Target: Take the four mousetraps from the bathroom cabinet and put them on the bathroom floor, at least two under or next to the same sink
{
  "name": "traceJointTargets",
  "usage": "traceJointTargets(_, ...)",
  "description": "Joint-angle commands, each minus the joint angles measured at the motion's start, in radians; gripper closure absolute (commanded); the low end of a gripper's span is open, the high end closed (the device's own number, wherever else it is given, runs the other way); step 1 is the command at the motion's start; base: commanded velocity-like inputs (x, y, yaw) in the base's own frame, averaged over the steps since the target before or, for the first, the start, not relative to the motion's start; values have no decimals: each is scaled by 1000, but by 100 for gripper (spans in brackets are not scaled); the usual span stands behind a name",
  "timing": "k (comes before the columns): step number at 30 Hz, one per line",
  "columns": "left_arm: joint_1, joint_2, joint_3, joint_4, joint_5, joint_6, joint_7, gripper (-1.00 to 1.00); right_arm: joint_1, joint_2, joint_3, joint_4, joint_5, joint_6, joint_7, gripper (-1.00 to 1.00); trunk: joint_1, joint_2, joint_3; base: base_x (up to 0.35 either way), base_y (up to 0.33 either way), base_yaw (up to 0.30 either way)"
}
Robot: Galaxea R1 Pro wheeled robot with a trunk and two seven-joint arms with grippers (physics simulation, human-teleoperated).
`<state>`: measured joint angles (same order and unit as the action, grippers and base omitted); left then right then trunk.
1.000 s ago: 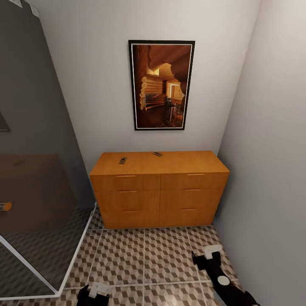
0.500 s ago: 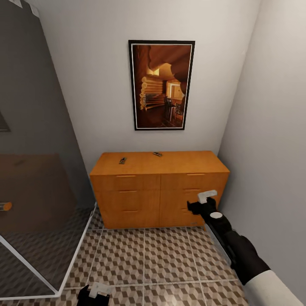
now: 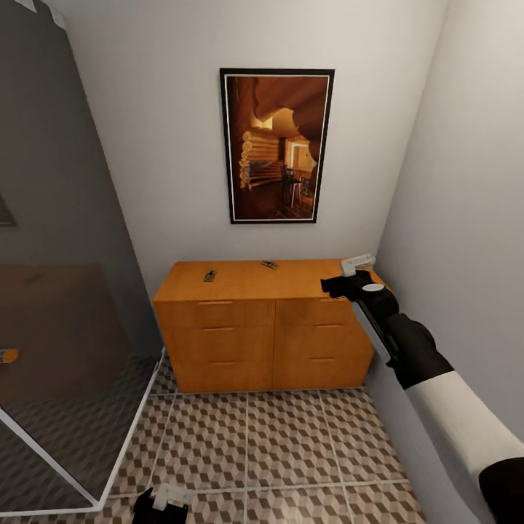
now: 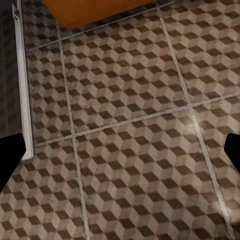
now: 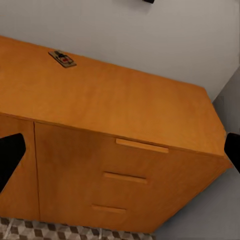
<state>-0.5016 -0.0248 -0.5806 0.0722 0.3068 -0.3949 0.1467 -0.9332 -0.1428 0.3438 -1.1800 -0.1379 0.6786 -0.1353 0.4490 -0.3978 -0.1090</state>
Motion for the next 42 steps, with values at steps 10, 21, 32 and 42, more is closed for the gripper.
traceJointTargets(10, -2, -1, -8, 4, 5, 14, 2, -100, -18, 1, 4, 9, -13, 2, 90, -100, 1, -2, -2, 289, 7, 0)
traceJointTargets(21, -1, 5, -8, 4, 6, 34, 3, -100, -18, 3, 7, 20, -16, -6, 97, -100, 1, -2, -2, 287, 65, 0)
traceJointTargets(32, 71, 35, -8, 6, 6, 231, -2, -100, -18, 3, 8, 23, -28, -8, 99, -100, 1, -2, -2, 36, 6, 0)
traceJointTargets(42, 111, 74, -8, 6, 5, 247, -3, -100, -18, 4, 9, 51, -23, -76, 264, -100, 1, -2, -2, 1, 0, 0)
